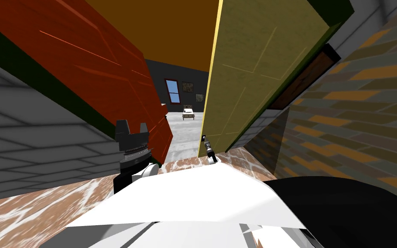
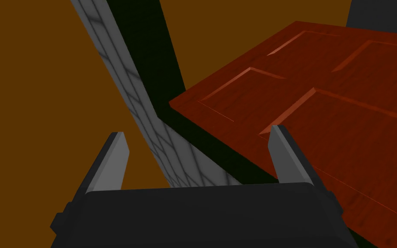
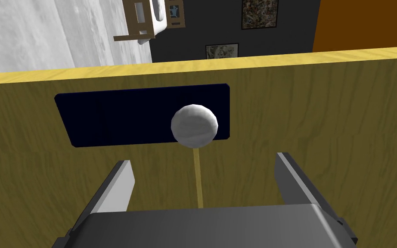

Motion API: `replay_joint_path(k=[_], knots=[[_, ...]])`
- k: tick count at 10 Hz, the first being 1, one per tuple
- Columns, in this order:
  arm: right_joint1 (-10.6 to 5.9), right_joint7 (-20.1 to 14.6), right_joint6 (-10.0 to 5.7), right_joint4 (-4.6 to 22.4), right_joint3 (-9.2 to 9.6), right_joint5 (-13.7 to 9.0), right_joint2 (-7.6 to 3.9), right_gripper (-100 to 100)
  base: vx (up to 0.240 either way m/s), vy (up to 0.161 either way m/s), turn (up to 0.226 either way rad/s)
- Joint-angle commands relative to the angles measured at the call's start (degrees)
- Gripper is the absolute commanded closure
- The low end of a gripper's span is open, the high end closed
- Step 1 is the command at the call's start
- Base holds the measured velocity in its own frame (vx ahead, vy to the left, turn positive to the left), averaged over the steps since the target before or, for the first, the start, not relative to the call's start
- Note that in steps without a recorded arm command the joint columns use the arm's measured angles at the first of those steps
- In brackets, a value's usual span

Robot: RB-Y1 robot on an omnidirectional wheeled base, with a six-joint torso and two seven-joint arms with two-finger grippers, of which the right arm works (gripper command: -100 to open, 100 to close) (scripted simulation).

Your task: Push the door open

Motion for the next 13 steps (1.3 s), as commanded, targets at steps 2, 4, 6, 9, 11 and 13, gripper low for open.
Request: replay_joint_path(k=[2,4,6,9,11,13], knots=[[-0.38,0.2,0.08,0.5,-0.4,-0.2,0.15,-100,0.209,0.007,0.028],[-0.43,0.2,0.04,0.5,-0.42,-0.2,0.16,-100,0.145,0.009,0.006],[-0.43,0.2,0.04,0.5,-0.42,-0.2,0.16,100,-0.025,-0.002,0.008],[-0.43,0.2,0.04,0.5,-0.42,-0.2,0.16,100,-0.013,-0.002,0.0],[-0.38,0.4,0.11,0.8,-1.05,-0.5,0.05,100,0.054,0.011,-0.014],[-0.39,0.7,0.06,0.9,-1.75,-0.8,-0.06,100,0.17,0.031,-0.029]])
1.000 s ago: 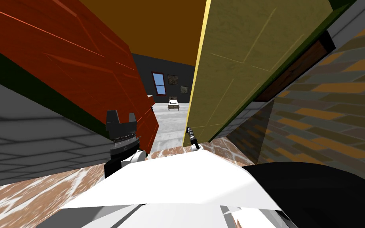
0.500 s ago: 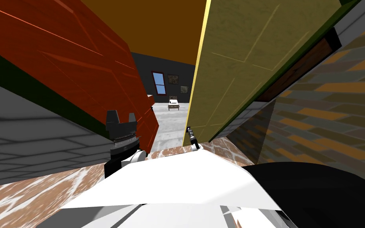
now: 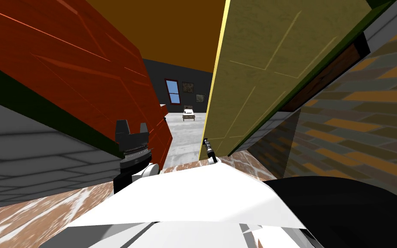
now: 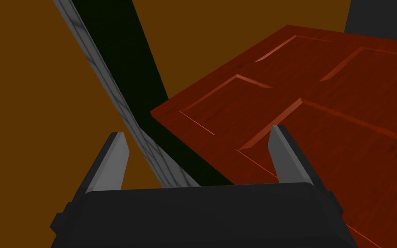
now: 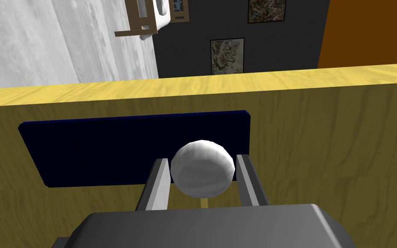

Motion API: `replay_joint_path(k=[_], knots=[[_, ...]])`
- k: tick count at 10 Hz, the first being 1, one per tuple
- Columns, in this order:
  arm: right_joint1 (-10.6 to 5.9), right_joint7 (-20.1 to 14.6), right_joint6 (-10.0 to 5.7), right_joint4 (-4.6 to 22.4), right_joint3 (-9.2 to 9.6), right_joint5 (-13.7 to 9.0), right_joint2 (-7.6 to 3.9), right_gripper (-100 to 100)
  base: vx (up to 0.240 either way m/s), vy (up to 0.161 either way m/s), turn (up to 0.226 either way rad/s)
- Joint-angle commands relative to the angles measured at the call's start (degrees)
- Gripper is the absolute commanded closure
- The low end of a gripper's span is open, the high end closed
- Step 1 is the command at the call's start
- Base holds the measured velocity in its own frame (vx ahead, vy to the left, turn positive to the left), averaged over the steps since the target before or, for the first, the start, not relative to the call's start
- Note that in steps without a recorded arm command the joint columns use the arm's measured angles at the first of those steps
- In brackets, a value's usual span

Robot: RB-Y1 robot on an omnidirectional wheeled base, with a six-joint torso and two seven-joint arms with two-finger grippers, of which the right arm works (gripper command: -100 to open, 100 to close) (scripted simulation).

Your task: Push the door open

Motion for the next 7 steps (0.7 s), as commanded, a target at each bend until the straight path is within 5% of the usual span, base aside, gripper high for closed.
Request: replay_joint_path(k=[1,7], knots=[[-0.06,0.3,-0.31,-0.6,-1.0,-0.4,-0.5,100,0.167,0.057,-0.025],[-0.1,1.1,-0.48,-0.2,-3.18,-1.4,-0.8,100,0.167,0.044,-0.032]])
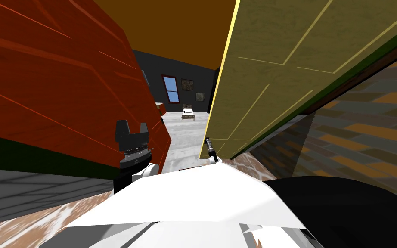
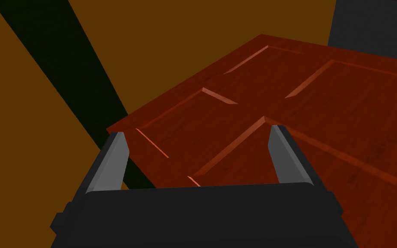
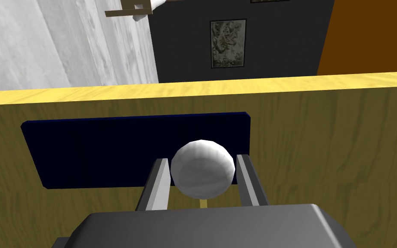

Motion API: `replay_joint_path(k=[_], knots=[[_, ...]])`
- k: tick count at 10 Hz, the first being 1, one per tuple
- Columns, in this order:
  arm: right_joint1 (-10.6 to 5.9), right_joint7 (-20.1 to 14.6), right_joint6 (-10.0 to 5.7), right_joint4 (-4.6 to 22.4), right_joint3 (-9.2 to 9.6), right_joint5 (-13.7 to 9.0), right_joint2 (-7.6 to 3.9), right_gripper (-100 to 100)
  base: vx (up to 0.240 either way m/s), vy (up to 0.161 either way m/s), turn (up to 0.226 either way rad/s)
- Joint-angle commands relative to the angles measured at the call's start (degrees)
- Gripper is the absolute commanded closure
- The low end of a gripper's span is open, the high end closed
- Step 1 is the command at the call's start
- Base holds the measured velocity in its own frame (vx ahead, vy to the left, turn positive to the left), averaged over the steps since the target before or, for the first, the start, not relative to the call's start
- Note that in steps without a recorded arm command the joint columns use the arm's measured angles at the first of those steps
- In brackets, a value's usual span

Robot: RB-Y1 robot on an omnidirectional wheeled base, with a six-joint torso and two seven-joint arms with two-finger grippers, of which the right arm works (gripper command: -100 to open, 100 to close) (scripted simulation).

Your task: Push the door open

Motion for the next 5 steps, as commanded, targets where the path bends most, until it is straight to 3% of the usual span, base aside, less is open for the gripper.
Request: replay_joint_path(k=[1,5], knots=[[0.04,0.5,-0.5,0.9,-1.72,-0.8,-0.54,100,0.127,0.051,-0.069],[0.01,1.0,-0.6,1.1,-3.08,-1.4,-0.7,100,0.145,0.06,-0.048]])
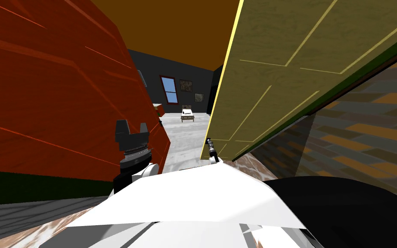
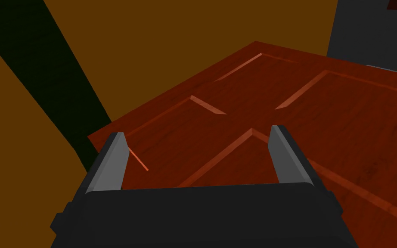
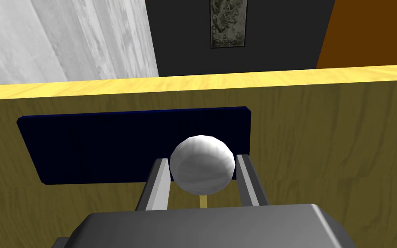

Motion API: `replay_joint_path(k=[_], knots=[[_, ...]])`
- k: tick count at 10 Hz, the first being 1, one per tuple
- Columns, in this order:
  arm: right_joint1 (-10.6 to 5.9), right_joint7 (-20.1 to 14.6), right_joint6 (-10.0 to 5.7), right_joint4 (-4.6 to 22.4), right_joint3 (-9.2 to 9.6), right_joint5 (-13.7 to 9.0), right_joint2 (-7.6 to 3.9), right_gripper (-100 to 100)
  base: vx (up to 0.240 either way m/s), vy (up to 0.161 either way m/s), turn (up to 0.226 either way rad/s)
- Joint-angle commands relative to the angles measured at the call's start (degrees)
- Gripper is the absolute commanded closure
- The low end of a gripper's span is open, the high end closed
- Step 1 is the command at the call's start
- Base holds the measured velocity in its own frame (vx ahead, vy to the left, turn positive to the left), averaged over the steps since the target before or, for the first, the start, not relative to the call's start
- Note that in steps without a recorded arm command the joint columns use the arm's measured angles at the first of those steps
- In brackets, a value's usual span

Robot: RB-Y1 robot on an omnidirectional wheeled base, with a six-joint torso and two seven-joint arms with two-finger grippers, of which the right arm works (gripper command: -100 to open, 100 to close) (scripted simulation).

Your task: Push the door open

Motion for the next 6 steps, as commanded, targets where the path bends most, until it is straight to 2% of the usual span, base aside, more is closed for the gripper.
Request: replay_joint_path(k=[1,6], knots=[[-0.01,0.4,-0.42,0.0,-1.64,-0.7,-0.67,100,0.16,0.029,-0.053],[-0.08,1.5,-0.66,0.6,-4.78,-2.2,-0.99,100,0.18,0.07,-0.059]])
